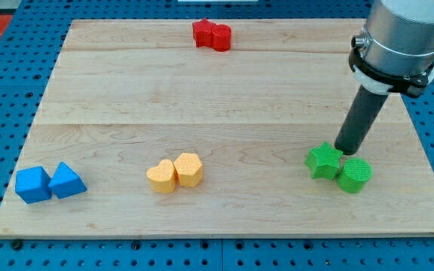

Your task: Move the yellow hexagon towards the green star

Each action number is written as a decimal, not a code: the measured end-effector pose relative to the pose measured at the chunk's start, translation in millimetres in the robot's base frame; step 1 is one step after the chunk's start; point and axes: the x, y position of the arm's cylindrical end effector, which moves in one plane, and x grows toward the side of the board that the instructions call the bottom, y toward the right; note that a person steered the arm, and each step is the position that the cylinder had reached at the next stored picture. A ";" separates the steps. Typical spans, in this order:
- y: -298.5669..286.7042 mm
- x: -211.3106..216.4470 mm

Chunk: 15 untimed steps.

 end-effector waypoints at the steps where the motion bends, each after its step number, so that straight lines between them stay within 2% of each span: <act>1: 0.0 0.0; 2: -3.4 4.0; 4: -52.2 -23.1; 6: -272.4 -31.6; 7: -312.4 -6.0; 8: -292.7 4.6; 10: -309.7 54.0; 12: -205.4 19.6; 13: -159.2 17.6; 14: -140.3 17.6; 15: -180.7 17.6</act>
